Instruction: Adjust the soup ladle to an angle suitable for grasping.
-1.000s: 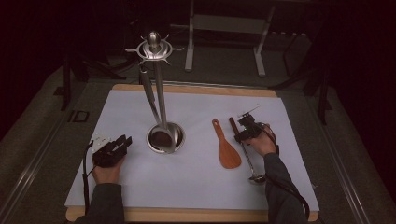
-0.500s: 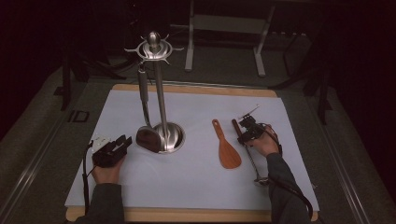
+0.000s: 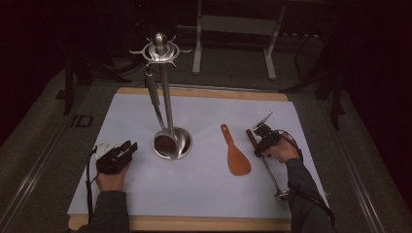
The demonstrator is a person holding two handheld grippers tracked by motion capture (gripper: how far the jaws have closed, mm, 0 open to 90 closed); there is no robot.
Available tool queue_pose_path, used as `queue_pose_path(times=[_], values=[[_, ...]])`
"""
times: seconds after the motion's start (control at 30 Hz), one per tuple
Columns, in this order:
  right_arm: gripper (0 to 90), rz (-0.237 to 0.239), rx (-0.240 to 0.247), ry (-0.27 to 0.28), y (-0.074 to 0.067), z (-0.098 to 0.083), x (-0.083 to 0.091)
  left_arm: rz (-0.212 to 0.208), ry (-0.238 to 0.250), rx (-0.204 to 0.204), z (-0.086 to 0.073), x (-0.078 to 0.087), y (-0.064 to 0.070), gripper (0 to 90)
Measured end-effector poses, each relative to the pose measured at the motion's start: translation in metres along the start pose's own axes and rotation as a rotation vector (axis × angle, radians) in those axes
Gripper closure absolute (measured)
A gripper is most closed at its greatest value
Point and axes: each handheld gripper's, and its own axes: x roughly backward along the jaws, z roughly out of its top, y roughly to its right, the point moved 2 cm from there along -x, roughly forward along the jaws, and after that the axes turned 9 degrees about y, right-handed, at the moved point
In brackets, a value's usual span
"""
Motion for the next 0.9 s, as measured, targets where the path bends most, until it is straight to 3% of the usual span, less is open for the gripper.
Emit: queue_pose_path(times=[0.23,0.43,0.57,0.9], values=[[68.1,-0.048,-0.002,-0.099,-0.008,0.007,-0.002,0.000,0.000,0.003,0.000,0.001,0.000,66.2],[70.4,-0.064,-0.011,-0.114,-0.011,0.008,-0.002,-0.001,0.003,0.005,0.000,0.001,0.000,66.2],[71.6,-0.003,-0.011,-0.083,-0.013,0.005,-0.001,0.000,0.003,0.006,0.000,0.000,0.000,66.2],[72.5,0.059,0.001,-0.033,-0.019,0.003,0.007,-0.002,0.003,0.007,0.000,0.001,0.000,66.1]])
